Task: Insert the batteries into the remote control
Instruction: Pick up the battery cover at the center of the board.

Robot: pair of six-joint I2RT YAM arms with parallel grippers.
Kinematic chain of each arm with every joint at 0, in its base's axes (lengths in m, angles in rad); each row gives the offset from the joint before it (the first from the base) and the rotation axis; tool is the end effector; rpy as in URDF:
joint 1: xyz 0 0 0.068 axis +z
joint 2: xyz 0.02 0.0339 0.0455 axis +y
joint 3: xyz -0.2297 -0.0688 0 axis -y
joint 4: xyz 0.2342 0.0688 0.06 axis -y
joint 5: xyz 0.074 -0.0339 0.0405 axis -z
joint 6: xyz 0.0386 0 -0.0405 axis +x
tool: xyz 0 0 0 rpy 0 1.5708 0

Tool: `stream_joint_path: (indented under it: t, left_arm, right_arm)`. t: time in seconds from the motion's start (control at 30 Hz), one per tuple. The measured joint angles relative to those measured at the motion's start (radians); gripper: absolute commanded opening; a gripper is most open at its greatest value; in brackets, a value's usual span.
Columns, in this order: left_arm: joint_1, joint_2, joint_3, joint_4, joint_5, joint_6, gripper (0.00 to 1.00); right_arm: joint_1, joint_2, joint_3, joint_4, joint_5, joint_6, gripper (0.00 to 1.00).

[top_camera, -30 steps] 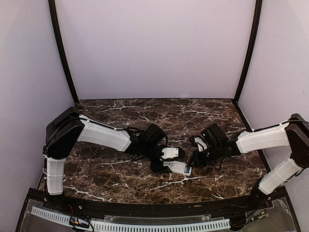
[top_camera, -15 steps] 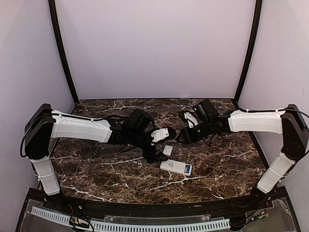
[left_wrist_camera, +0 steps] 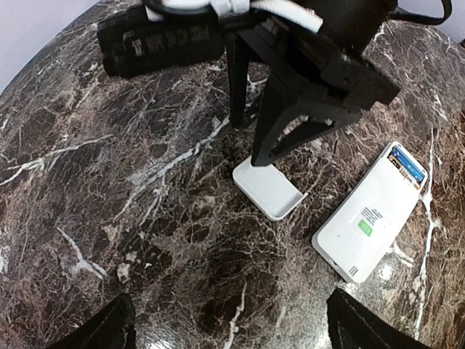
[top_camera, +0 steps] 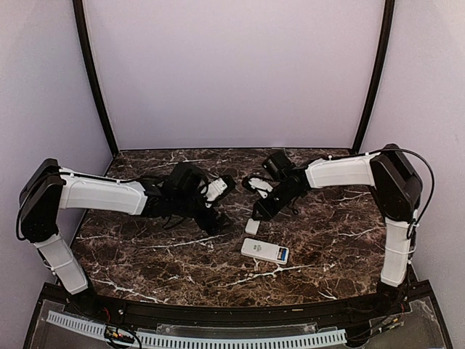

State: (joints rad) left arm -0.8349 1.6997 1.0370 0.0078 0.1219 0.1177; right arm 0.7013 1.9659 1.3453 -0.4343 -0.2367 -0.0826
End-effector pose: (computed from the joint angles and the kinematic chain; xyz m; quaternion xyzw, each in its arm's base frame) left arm 0.2383 -0.2701 0.1761 0.4344 0.7833 -0.2060 0.3940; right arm 0.2912 0.2578 0.1411 -0.3946 0.8758 0.1859 0.2065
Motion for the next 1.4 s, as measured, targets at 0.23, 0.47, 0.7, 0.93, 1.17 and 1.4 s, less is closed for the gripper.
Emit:
stream_joint_path:
  t: [0.23, 0.47, 0.7, 0.93, 1.17, 1.4]
  left_arm:
    - [0.000, -0.011, 0.000, 0.022, -0.026, -0.003, 0.91]
    - [0.000, -0.012, 0.000, 0.022, -0.035, -0.003, 0.91]
    - [0.000, -0.014, 0.000, 0.023, -0.036, -0.012, 0.91]
    - [0.001, -0.016, 0.002, 0.020, -0.036, -0.060, 0.92]
    - [0.023, -0.074, 0.004, 0.020, 0.003, -0.142, 0.97]
    - [0.043, -0.186, -0.001, 0.135, 0.142, -0.300, 0.95]
  right_arm:
    - [0.030, 0.066, 0.022, -0.023, 0.006, -0.053, 0.27]
    - [0.047, 0.072, 0.025, -0.023, 0.042, -0.069, 0.00]
    - [0.053, 0.072, 0.026, -0.016, 0.051, -0.064, 0.00]
    - [0.054, -0.002, 0.011, 0.006, 0.048, 0.029, 0.00]
    - [0.054, -0.246, -0.057, 0.154, 0.049, 0.157, 0.00]
    - [0.059, -0.442, -0.200, 0.375, 0.080, 0.319, 0.00]
